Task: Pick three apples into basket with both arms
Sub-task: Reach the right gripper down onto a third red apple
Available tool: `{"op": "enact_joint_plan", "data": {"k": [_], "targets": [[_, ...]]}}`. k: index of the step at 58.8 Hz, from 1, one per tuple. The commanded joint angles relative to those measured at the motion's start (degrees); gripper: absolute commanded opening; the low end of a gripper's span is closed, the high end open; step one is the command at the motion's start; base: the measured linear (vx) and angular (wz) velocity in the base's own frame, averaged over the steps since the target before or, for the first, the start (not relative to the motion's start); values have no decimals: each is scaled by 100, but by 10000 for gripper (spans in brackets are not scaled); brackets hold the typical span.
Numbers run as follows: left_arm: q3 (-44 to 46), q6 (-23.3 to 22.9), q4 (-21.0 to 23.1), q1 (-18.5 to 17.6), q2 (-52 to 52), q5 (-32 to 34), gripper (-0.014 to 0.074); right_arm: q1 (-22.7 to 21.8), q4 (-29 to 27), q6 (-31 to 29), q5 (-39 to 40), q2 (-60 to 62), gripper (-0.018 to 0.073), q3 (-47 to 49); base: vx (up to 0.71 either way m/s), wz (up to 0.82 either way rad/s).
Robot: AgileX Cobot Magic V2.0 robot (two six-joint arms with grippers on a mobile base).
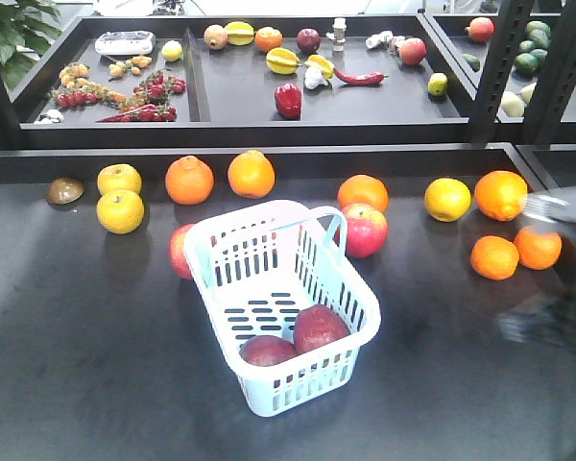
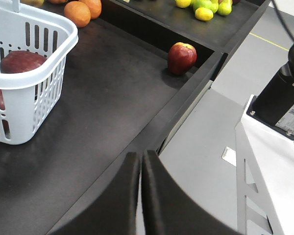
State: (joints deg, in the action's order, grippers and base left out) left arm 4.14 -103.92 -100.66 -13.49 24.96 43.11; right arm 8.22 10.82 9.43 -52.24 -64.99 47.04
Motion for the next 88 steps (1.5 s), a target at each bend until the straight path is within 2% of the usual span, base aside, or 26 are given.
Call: {"op": "enact_joint_plan", "data": {"k": [1,8,12,16,20,26,39,70,88], "targets": [[133,-54,89,-38,33,-41,-6,-831,156,182,254,144,81,-184,0,0],[133,-54,89,-38,33,-41,-6,-1887,102,-223,145,-217,221,-163,0,0],[133,-54,89,-38,33,-41,-6,-2468,78,-483,-81,-563,355,38,0,0],[133,-54,89,-38,33,-41,-6,-2923,-39,-453,-309,-919,489,263,0,0],[133,-54,89,-38,33,-36,-6,-3209,-104,-453,-420,-1284,616,459,0,0],[133,-54,89,-38,33,-53,-6,-3346,-99,-507,-591,-1767,732,711,0,0],[133,-54,89,-38,33,-52,-6,-3353,-80,-890,-389,-2408,715,876,0,0],[133,-54,89,-38,33,-52,-6,-3353,160,-1035,91,-3470,617,876,0,0],[133,-54,89,-38,33,-52,-6,-3353,161,-1054,198,-3890,600,870,0,0]]}}
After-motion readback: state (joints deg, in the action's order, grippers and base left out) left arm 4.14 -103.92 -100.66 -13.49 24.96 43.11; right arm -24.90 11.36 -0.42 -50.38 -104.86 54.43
